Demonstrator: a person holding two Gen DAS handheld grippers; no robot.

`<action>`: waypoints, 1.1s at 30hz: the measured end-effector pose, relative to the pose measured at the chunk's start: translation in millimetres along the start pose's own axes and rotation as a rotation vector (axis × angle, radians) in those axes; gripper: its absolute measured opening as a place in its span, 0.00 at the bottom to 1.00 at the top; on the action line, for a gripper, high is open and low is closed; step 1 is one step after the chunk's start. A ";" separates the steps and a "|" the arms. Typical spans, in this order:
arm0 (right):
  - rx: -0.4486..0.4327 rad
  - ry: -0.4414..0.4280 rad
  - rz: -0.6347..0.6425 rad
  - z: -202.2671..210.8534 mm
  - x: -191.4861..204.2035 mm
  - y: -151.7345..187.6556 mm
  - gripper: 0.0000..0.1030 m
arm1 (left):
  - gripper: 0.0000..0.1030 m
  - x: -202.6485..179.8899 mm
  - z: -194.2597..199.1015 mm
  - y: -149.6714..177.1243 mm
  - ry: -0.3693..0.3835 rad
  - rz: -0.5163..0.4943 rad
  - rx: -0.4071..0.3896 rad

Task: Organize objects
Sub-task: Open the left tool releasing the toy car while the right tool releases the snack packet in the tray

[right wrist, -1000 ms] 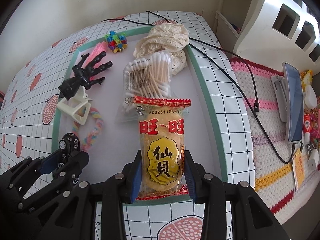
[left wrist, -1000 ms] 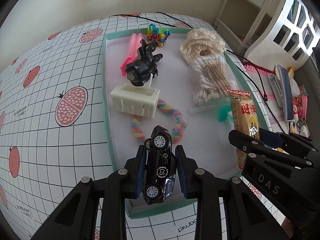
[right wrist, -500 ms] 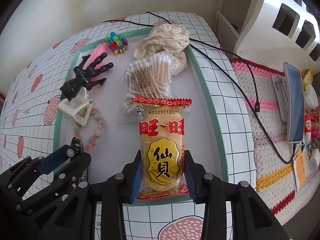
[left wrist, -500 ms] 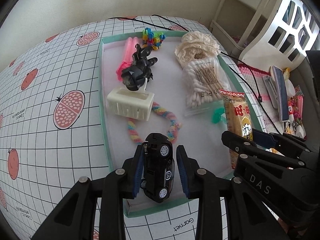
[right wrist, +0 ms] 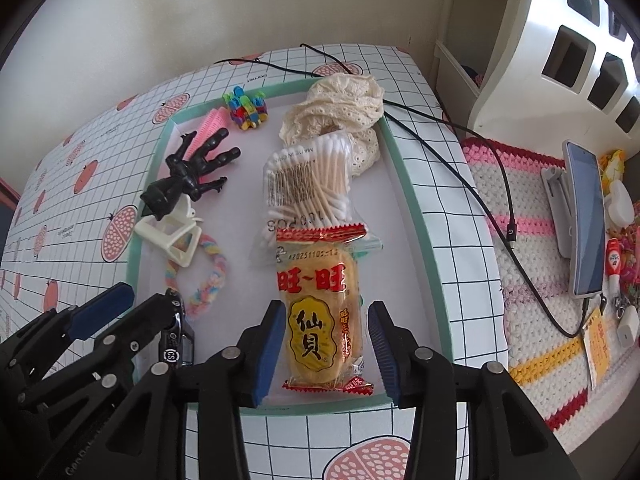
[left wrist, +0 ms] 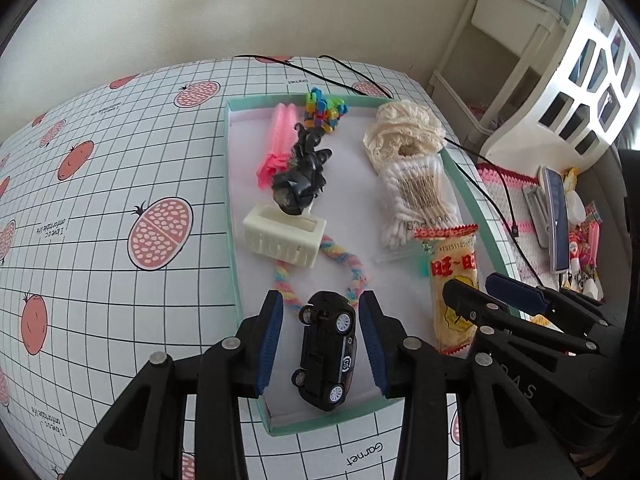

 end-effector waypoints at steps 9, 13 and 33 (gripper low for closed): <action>-0.007 0.001 0.011 -0.8 1.6 -0.1 0.45 | 0.46 16.0 5.8 -3.6 -0.056 0.042 -0.047; -0.011 0.003 0.009 -1.5 1.7 -0.3 0.54 | 0.54 28.6 8.7 -4.9 -0.097 0.083 -0.072; -0.044 -0.014 0.015 -1.4 6.3 -1.4 0.98 | 0.92 68.1 11.7 -4.3 -0.194 0.181 -0.123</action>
Point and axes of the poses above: each gripper's, at about its wrist camera, not at the fingertips, and z roughly against the way its jaws point, x to its left, y to its underside, the point moved 4 cm from there along -z, roughly the way its jaws point, and after that the axes turned 1 degree about y, right-handed, at the moved point
